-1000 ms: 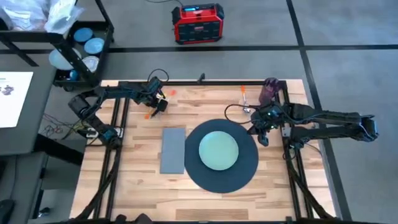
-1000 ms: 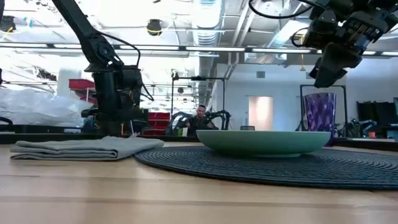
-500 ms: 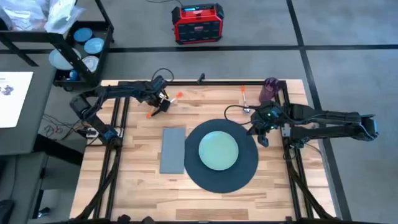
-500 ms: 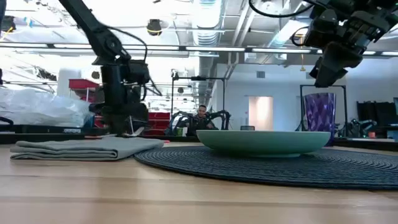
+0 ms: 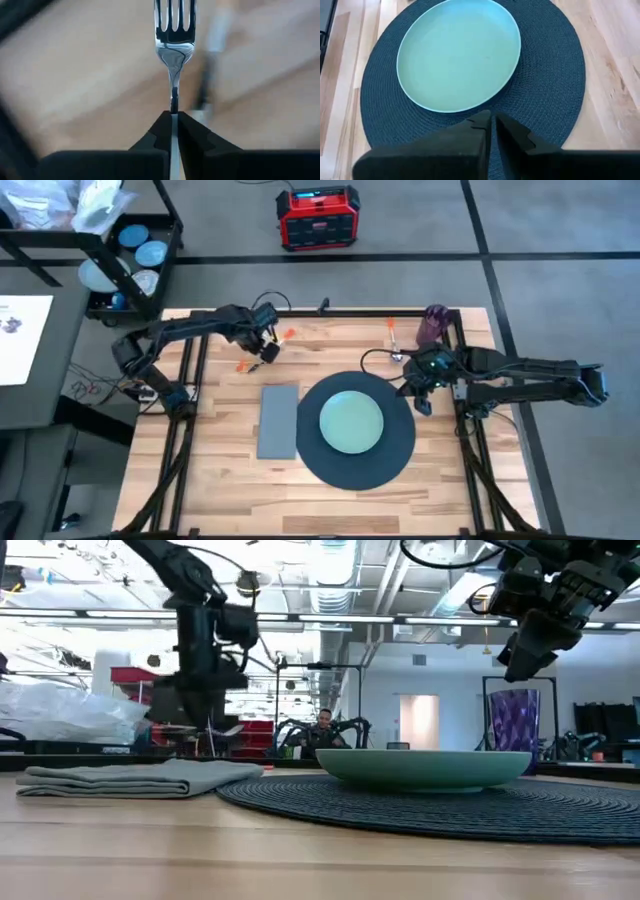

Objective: Set table place
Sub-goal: Put the orange fork on the gray napkin

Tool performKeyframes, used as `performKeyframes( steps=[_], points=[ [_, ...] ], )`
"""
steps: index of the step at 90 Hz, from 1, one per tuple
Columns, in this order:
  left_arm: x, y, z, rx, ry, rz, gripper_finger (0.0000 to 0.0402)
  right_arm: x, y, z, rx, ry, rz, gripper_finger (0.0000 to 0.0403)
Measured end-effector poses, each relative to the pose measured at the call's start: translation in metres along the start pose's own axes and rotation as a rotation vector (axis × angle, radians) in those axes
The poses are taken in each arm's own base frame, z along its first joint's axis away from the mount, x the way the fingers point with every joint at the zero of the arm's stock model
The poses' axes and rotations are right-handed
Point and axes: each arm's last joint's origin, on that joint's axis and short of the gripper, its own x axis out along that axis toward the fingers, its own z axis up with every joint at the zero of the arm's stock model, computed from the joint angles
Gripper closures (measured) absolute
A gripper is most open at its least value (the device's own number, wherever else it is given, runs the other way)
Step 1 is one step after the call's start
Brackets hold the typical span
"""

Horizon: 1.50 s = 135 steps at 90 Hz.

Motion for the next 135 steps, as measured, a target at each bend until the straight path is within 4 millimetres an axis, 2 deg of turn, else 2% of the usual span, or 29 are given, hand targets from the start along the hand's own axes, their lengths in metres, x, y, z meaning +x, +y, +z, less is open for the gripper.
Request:
performKeyframes(
  steps=[35, 54, 68, 86, 98, 110, 135],
  points=[
    [-0.02, -0.074, -0.043, 0.007, -0.037, -0.126, 0.0401, 0.0, 0.0, 0.0, -0.023, 0.0, 0.0, 0.0387],
    [-0.034, -0.116, -0.071, -0.043, -0.15, -0.231, 0.0401, 0.0, 0.0, 0.0, -0.043, 0.0, 0.001, 0.0387],
    [-0.043, -0.136, -0.087, -0.08, -0.275, -0.269, 0.0402, 0.0, 0.0, 0.0, -0.061, 0.0, 0.001, 0.0387],
    [-0.052, -0.146, -0.115, -0.149, -0.432, -0.188, 0.0402, 0.0, 0.0, 0.0, -0.061, 0.002, 0.002, 0.0387],
    [-0.053, -0.141, -0.14, -0.21, -0.407, -0.095, 0.0402, 0.0, 0.0, 0.0, -0.061, 0.001, 0.003, 0.0387],
    [-0.058, -0.147, -0.161, -0.29, -0.385, -0.148, 0.0401, 0.0, 0.0, 0.0, -0.061, 0.001, 0.006, 0.0387],
    [-0.06, -0.151, -0.165, -0.334, -0.349, -0.198, 0.0401, 0.001, 0.003, 0.0, -0.067, 0.005, 0.018, 0.0387]
  ],
)
